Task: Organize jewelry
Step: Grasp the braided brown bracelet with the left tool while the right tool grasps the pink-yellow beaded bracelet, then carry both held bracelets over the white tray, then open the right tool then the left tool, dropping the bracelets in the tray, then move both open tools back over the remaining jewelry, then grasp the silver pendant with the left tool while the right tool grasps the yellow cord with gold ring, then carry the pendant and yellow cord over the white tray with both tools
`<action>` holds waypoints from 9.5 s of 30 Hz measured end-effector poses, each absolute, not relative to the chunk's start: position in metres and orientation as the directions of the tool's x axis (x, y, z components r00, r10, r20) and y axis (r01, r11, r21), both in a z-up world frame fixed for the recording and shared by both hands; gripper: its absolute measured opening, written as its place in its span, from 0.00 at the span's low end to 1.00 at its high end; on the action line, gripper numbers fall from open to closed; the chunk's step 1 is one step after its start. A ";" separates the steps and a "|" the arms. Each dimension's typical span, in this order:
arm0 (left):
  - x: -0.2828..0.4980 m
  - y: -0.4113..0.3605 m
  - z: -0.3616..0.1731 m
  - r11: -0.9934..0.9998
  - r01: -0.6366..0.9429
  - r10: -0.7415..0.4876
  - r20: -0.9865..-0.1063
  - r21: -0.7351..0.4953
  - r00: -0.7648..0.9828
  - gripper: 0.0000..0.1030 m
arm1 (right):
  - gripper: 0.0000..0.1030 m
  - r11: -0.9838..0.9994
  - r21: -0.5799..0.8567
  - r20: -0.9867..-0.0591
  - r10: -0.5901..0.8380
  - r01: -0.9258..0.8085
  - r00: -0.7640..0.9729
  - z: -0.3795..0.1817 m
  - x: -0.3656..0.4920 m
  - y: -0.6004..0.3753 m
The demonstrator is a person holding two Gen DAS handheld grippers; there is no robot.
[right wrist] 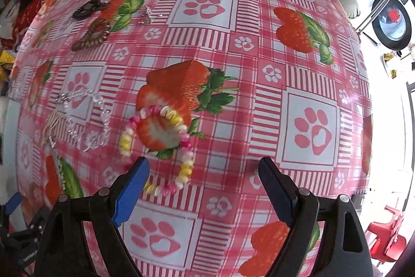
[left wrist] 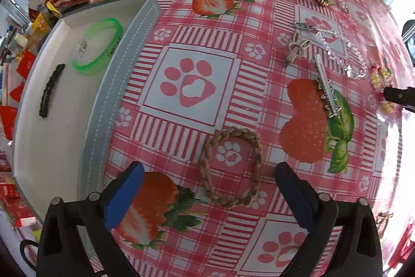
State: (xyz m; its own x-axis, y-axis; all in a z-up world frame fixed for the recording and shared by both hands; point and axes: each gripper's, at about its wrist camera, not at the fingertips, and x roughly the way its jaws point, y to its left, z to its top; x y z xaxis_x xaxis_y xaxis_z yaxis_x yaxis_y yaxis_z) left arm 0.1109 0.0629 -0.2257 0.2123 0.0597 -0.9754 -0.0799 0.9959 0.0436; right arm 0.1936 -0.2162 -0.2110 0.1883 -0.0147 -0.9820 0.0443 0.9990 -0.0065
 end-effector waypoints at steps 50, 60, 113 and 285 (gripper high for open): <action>0.054 0.146 -0.121 0.977 -0.184 -0.029 -0.922 -0.108 0.386 0.17 | 0.09 0.928 0.338 -0.905 0.367 -0.156 0.217 -0.130 0.162 -0.110; 0.051 0.233 -0.133 0.961 -0.262 0.019 -0.926 -0.087 0.377 0.17 | 0.09 0.883 0.372 -0.885 0.430 -0.286 0.178 -0.120 0.171 0.008; 0.075 0.288 -0.193 0.962 -0.249 0.181 -0.949 0.116 0.257 0.78 | 0.49 0.863 0.407 -0.895 0.442 -0.298 0.055 -0.180 0.174 0.137; 0.163 0.288 -0.140 0.985 -0.109 -0.087 -0.924 -0.137 0.372 0.17 | 0.02 0.832 0.423 -0.858 0.496 -0.358 0.138 -0.126 0.166 0.095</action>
State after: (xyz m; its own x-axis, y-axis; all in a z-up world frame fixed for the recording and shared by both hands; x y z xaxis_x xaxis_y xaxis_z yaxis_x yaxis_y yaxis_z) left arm 0.1634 0.2879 -0.1399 0.3719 -0.0873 -0.9242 -0.1094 0.9845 -0.1370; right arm 0.1663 0.0946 -0.1259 0.1382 0.4956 -0.8575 -0.3579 0.8323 0.4233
